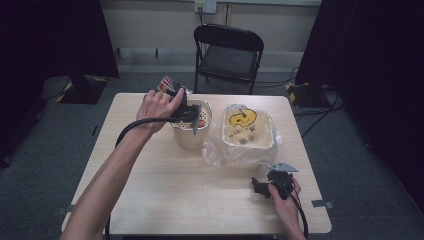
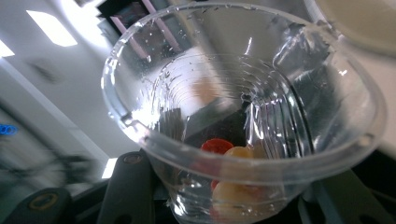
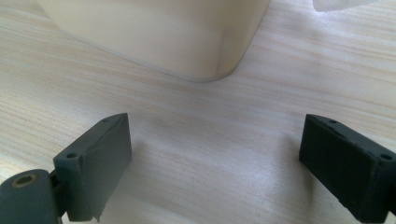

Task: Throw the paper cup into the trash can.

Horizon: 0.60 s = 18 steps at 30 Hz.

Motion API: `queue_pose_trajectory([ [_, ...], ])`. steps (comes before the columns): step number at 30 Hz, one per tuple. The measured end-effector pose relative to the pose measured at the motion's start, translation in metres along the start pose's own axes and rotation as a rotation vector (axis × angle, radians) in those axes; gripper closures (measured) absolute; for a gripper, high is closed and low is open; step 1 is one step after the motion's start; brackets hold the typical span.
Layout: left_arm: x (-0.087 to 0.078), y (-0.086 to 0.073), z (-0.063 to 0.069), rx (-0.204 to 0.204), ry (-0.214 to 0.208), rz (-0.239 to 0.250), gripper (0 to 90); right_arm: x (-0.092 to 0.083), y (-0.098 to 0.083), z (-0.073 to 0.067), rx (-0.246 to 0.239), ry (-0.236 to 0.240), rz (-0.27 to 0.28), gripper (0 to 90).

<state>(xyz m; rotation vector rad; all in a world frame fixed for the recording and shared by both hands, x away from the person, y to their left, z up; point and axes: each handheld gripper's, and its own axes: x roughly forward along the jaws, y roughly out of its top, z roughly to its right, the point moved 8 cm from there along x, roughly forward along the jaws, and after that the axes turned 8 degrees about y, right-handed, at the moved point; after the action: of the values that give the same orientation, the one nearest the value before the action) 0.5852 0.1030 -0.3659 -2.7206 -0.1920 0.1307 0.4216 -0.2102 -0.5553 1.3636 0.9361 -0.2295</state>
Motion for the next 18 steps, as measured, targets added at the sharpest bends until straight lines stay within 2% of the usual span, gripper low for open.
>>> queue_pose_trajectory([
  [1,0.000,0.000,0.000,-0.071,-0.038,0.003,53.5,0.000,0.000,0.000,0.000,0.000,0.000,8.3],
  [2,-0.001,0.001,0.000,-0.202,-0.131,0.026,53.5,0.000,0.000,0.000,0.000,0.000,0.000,8.3],
  [3,-0.001,0.001,-0.001,-0.256,-0.155,0.033,53.5,0.000,0.000,0.000,0.000,0.000,0.000,8.3],
  [4,-0.001,0.001,-0.002,-0.328,-0.198,0.049,53.5,0.000,0.000,0.000,0.000,0.000,0.000,8.3],
  [5,-0.001,0.001,-0.002,-0.328,-0.198,0.049,53.5,0.000,0.000,0.000,0.000,0.000,0.000,8.3],
  [6,-0.002,0.002,-0.002,-0.421,-0.262,0.071,53.5,0.000,0.000,0.000,0.000,0.000,0.000,8.3],
  [7,-0.003,0.002,-0.006,-0.585,-0.336,0.099,53.5,0.000,0.000,0.000,0.000,0.000,0.000,8.3],
  [8,-0.002,0.001,-0.008,-0.662,-0.375,0.126,53.5,0.000,0.000,0.000,0.000,-0.002,0.000,8.3],
  [9,-0.002,0.001,-0.008,-0.662,-0.375,0.126,53.5,0.000,0.000,0.000,0.000,-0.002,0.000,8.3],
  [10,-0.003,-0.004,-0.014,-0.786,-0.423,0.170,53.5,0.000,0.000,0.000,0.001,-0.001,0.000,8.3],
  [11,-0.003,-0.004,-0.014,-0.786,-0.423,0.170,53.5,0.000,0.000,0.000,0.001,-0.001,0.000,8.3],
  [12,-0.004,-0.006,-0.017,-0.933,-0.486,0.217,53.5,0.000,0.000,0.000,0.001,-0.001,0.000,8.3],
  [13,-0.005,-0.008,-0.019,-0.990,-0.515,0.238,53.4,0.000,0.000,0.000,0.001,-0.001,-0.001,8.3],
  [14,-0.005,-0.008,-0.022,-1.089,-0.536,0.271,53.3,0.000,0.000,0.000,0.001,-0.001,-0.001,8.3],
  [15,-0.005,-0.008,-0.022,-1.089,-0.536,0.271,53.2,0.000,0.000,0.000,0.001,-0.001,-0.001,8.3],
  [16,-0.007,-0.011,-0.026,-1.171,-0.580,0.312,53.2,0.000,0.000,0.000,0.001,-0.001,-0.001,8.3],
  [18,-0.009,-0.011,-0.032,-1.310,-0.649,0.367,52.9,0.000,0.000,0.000,0.001,-0.001,0.000,8.3],
])
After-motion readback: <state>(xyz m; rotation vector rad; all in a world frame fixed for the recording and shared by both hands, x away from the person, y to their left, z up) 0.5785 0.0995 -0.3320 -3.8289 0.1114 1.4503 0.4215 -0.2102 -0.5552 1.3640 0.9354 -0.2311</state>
